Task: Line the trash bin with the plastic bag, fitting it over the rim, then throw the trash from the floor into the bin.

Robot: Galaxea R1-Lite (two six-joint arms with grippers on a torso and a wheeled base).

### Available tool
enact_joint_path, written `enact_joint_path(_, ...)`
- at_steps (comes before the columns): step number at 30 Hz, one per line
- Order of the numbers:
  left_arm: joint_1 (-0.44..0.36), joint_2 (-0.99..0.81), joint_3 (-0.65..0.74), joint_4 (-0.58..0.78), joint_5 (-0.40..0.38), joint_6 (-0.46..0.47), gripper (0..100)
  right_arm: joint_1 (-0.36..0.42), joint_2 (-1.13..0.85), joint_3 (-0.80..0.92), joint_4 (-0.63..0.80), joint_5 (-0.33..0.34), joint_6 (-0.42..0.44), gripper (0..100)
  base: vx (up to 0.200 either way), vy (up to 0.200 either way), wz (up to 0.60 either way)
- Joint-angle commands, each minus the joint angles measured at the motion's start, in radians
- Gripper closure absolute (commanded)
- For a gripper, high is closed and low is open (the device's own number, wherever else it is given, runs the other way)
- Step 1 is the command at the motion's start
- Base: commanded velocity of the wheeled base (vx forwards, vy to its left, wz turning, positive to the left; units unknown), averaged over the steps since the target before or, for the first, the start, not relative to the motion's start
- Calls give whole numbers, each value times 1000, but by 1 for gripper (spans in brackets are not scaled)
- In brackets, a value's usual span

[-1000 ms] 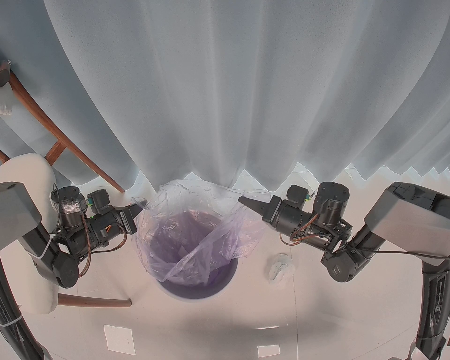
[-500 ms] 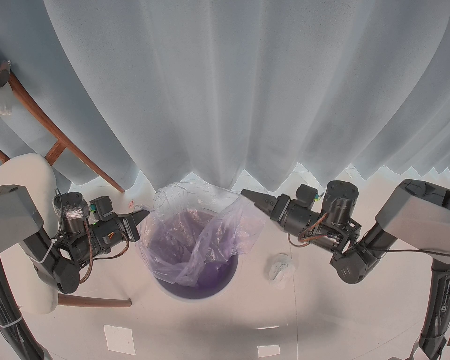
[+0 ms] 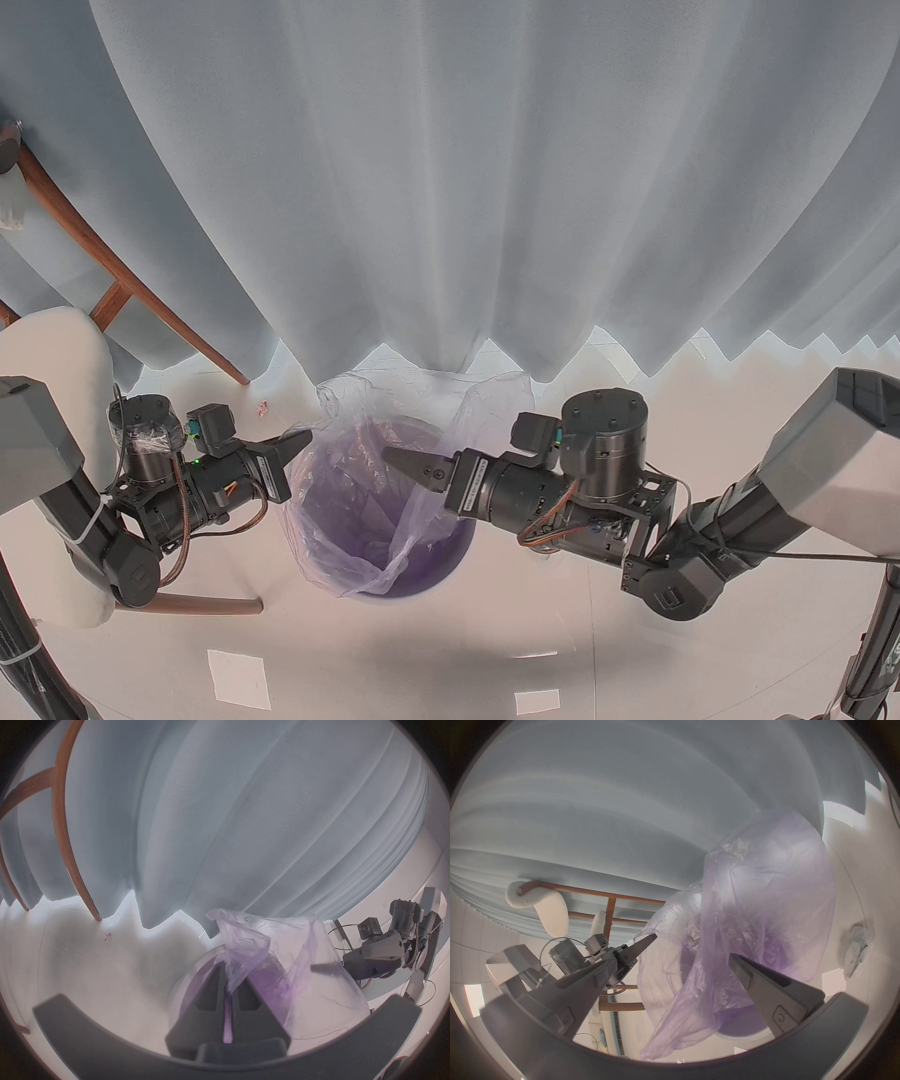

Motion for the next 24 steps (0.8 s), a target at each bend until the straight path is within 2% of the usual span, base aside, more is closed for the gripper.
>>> enact_joint_path(1,-6,-6,7,-1,1,7,100,27,33,-39,18,-12,-13,0,0,0,0)
enact_joint_path(3,-4,-6,7,-1,1,7,100,29,37,-31,19,-12,-13,0,0,0,0)
enact_joint_path(4,-4,-6,7,-1,1,7,100,29,37,-31,19,-12,-13,100,0,0,0)
enact_joint_path(14,7,3,-8,11,73,9,100,34,-56,170,4,-35,-10,100,0,0,0)
enact_joint_path(18,-2,-4,1,32,121,9,100,-5,-79,219,2,-35,-13,100,0,0,0)
enact_joint_path(19,-16,-13,12,58,152,9,100,-48,-76,206,-10,-35,-16,100,0,0,0)
enact_joint_path(24,-52,-72,58,100,184,10,100,-109,-56,134,-27,-29,-18,100,0,0,0)
